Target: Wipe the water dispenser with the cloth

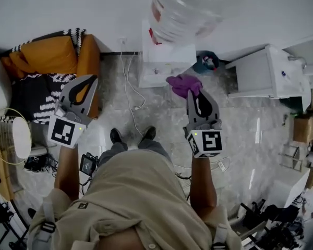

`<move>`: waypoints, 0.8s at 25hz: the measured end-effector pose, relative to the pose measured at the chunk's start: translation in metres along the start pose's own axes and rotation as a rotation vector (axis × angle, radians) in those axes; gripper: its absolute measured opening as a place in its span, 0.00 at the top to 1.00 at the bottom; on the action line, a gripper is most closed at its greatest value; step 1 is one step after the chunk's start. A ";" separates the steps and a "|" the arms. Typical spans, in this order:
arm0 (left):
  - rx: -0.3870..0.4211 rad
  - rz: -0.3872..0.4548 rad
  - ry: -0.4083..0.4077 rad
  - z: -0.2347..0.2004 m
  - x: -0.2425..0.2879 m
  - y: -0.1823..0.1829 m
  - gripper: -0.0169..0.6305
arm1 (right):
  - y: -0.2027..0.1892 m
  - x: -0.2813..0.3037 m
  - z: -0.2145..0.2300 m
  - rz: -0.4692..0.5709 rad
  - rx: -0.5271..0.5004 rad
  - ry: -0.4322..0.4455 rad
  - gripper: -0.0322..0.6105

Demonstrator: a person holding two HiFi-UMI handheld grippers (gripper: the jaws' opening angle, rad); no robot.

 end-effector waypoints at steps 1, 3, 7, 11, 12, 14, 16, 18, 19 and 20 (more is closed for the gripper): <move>0.004 0.008 -0.012 0.004 -0.003 0.005 0.95 | 0.007 -0.006 -0.004 0.002 0.013 0.008 0.85; 0.016 0.020 -0.038 0.010 -0.010 0.015 0.95 | 0.020 -0.018 -0.012 0.004 0.038 0.019 0.86; 0.054 0.042 -0.075 0.013 -0.029 0.035 0.95 | 0.041 -0.040 -0.030 0.022 0.066 0.033 0.86; 0.089 0.086 -0.090 0.013 -0.049 0.051 0.95 | 0.052 -0.057 -0.045 0.029 0.065 0.045 0.86; 0.090 0.094 -0.090 0.014 -0.054 0.054 0.95 | 0.054 -0.061 -0.048 0.027 0.061 0.047 0.86; 0.088 0.098 -0.092 0.016 -0.061 0.056 0.95 | 0.059 -0.068 -0.053 0.028 0.053 0.047 0.86; 0.082 0.093 -0.100 0.018 -0.065 0.055 0.95 | 0.062 -0.071 -0.056 0.033 0.051 0.043 0.86; 0.075 0.095 -0.107 0.020 -0.070 0.055 0.95 | 0.065 -0.074 -0.061 0.038 0.051 0.038 0.86; 0.072 0.096 -0.110 0.020 -0.072 0.054 0.95 | 0.065 -0.075 -0.063 0.040 0.052 0.037 0.86; 0.069 0.094 -0.112 0.020 -0.076 0.054 0.95 | 0.066 -0.077 -0.066 0.041 0.052 0.036 0.86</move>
Point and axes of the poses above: the fingertips, and each gripper's own axes: x forward along the fingers, z to its right, y out of its top, the point moved 3 cm from there along -x, backward along the fingers, and after that the axes turned 7 degrees about x, right-handed, at the moved point
